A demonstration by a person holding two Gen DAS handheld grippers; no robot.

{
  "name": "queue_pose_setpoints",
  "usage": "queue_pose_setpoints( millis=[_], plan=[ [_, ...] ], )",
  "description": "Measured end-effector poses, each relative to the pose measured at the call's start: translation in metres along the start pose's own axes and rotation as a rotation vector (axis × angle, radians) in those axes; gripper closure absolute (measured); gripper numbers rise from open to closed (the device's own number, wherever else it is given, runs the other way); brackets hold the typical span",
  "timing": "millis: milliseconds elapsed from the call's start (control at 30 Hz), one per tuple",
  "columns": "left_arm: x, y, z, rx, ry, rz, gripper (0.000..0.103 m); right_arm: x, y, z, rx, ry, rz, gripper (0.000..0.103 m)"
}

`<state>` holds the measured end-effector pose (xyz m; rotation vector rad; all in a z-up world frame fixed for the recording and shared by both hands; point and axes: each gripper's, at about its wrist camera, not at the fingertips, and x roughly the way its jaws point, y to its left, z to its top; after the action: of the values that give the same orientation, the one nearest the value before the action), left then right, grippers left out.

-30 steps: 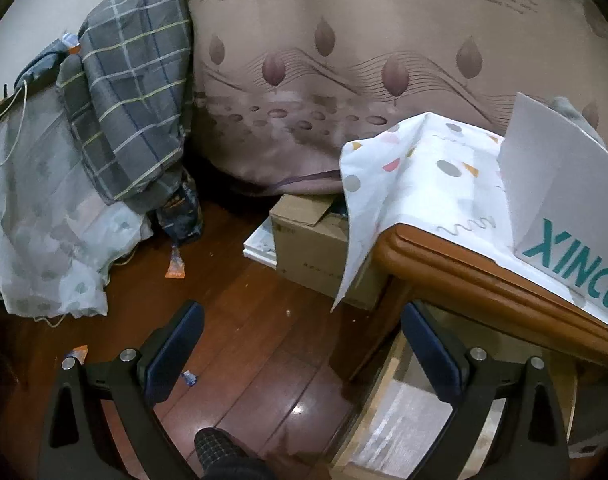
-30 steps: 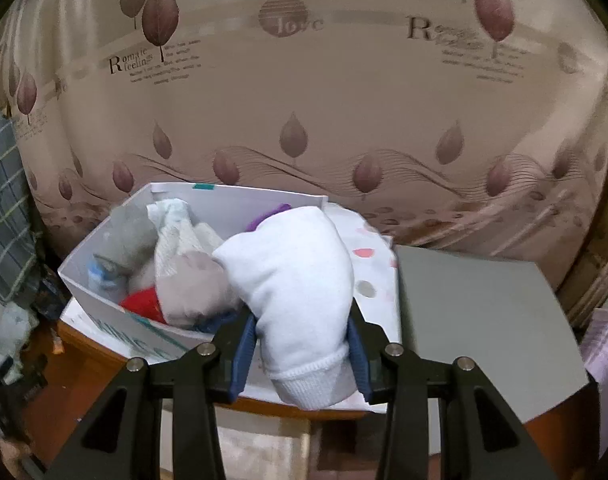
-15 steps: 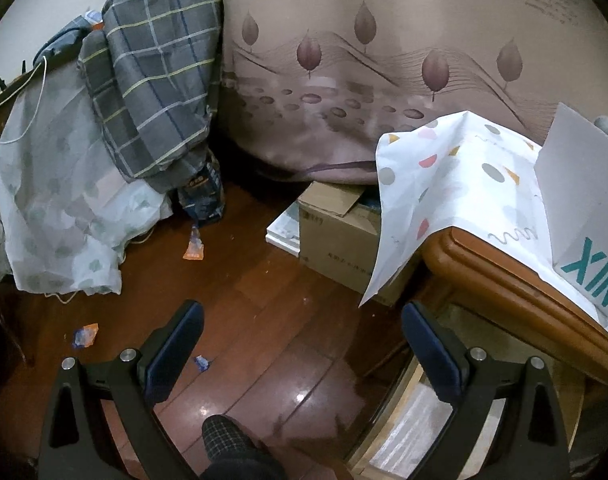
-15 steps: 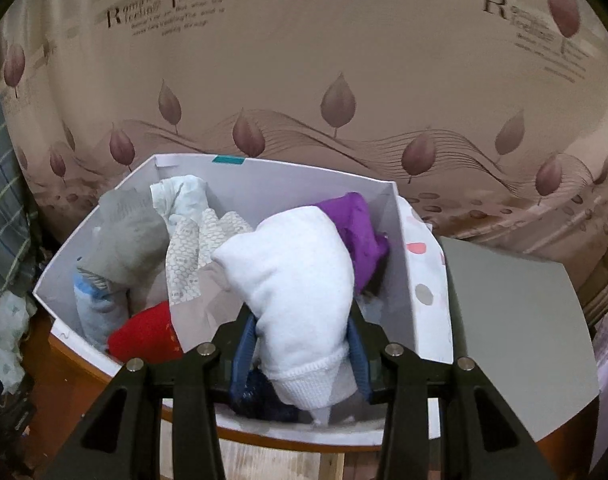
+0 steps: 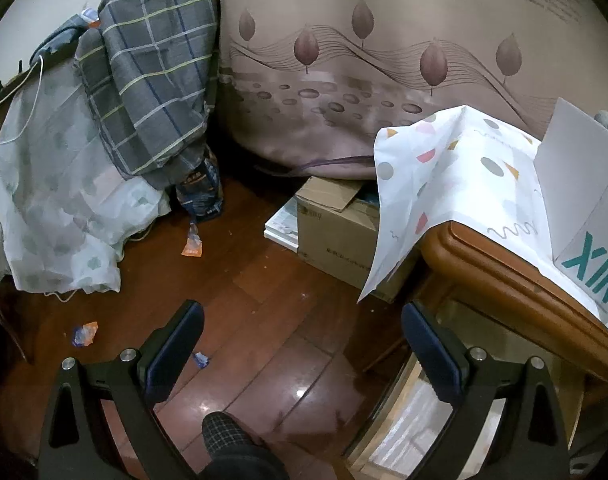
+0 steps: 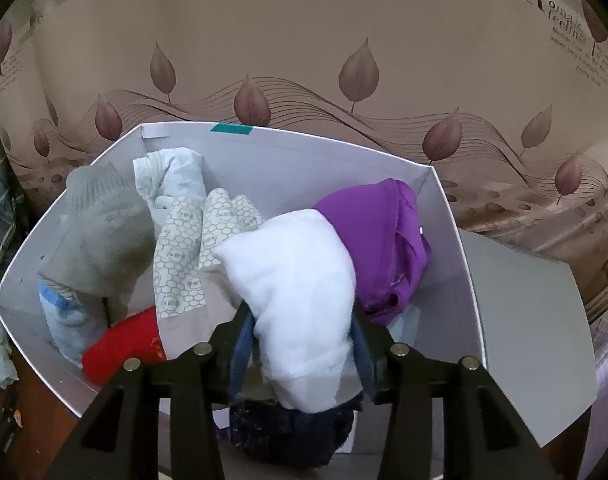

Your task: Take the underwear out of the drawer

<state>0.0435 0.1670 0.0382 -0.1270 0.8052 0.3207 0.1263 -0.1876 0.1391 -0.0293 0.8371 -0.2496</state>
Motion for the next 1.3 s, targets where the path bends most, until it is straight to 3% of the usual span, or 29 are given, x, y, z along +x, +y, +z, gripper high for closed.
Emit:
queue_pose_setpoints(
  millis=[167, 367, 500, 767, 1000, 1300],
  plan=[
    [0.0, -0.001, 0.0, 0.0, 0.004, -0.007, 0.005, 0.0, 0.003, -0.002, -0.008, -0.02, -0.022, 0.053],
    [-0.002, -0.003, -0.001, 0.0, 0.003, -0.017, 0.005, -0.006, 0.001, -0.006, -0.008, -0.035, -0.024, 0.041],
    [-0.003, -0.006, -0.001, 0.009, 0.007, -0.024, 0.005, -0.017, 0.002, -0.005, -0.023, -0.064, -0.026, 0.023],
    [-0.003, -0.013, -0.001, 0.024, 0.006, -0.03, 0.005, -0.045, 0.014, 0.0, -0.089, -0.111, -0.032, 0.023],
    [-0.004, -0.018, -0.001, 0.049, 0.002, -0.035, 0.005, -0.08, 0.012, -0.002, -0.066, -0.163, 0.003, 0.023],
    [-0.011, -0.034, -0.009, 0.12, -0.016, -0.068, 0.005, -0.128, 0.001, -0.058, -0.045, -0.198, 0.09, 0.022]
  ],
)
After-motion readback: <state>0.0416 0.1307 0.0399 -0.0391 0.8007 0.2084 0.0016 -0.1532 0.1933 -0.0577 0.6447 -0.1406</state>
